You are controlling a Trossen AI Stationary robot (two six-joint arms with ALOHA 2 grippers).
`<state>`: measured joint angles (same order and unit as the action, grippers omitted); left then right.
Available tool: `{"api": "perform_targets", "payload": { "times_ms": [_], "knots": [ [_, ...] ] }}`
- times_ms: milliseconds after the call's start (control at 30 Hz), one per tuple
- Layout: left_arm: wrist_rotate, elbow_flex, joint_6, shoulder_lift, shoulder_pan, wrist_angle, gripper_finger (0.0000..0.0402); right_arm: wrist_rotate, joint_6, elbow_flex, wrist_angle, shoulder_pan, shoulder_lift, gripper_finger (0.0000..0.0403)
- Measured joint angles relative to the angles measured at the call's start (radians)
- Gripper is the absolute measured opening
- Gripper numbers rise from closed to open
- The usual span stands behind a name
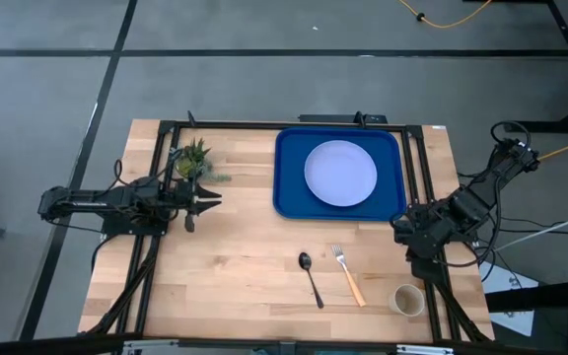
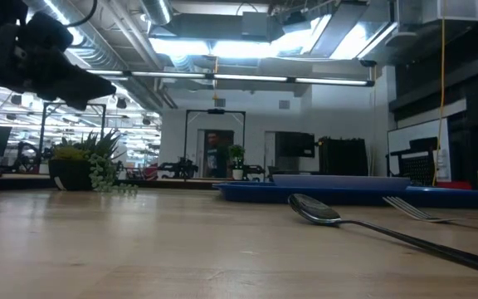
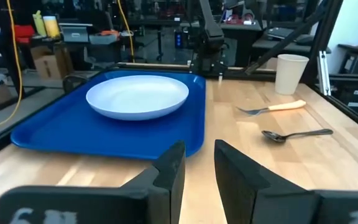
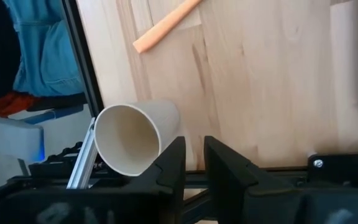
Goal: Pick and place plate/cup/fork/spoon on tray
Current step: Put the gray cup to the top right of the purple plate on the blue serving tray
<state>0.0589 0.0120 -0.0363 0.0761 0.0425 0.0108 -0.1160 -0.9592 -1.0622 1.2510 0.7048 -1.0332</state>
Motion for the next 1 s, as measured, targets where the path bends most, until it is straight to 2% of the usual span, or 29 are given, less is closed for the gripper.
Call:
{"api": "perform_targets", "payload": {
  "times_ms": [1000],
  "knots": [
    [0.000, 0.000, -0.005, 0.002, 0.000, -0.001, 0.0079, 0.020, -0.039, 0.000, -0.020, 0.000, 0.000, 0.0065]
  ]
}}
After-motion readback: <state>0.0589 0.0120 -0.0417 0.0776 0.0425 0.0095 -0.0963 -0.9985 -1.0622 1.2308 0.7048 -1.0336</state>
